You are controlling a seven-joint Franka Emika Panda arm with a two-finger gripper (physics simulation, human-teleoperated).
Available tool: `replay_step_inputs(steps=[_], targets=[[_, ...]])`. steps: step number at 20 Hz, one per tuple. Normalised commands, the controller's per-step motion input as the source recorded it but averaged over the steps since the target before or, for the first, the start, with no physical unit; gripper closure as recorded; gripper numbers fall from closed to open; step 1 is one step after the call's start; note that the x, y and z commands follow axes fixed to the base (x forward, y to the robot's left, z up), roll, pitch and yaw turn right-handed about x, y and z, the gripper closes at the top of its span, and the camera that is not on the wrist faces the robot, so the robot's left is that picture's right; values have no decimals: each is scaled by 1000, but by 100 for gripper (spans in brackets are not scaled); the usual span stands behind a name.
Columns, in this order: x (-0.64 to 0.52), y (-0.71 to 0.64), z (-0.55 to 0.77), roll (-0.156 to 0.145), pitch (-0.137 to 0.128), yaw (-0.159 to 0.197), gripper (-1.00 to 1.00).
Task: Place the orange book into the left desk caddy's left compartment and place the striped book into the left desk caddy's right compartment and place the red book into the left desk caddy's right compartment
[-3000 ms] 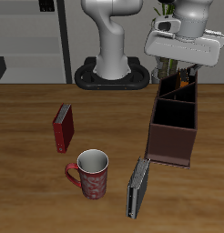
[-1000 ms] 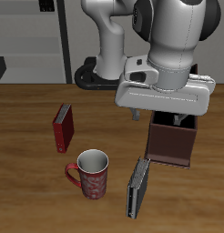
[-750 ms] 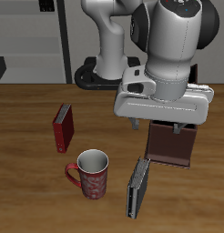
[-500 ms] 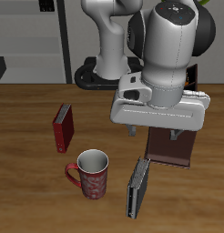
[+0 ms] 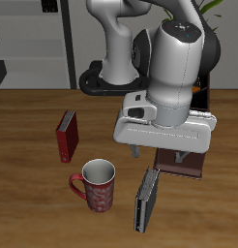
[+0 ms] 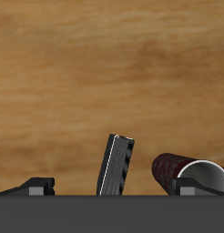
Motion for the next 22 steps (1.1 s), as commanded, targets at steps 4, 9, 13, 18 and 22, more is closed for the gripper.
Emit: replay_step_inputs(steps=[4,9,13,18,22], targets=[[21,52,-226,-31,-14,-65,-100],[56,-39,-222,-9,6,-75,-100],[39,-83,-209,-2,14,-70,-100],[-14,-38,-114,11,-8,-46,-100],[20,-106,-210,-12,10,-45,-100]])
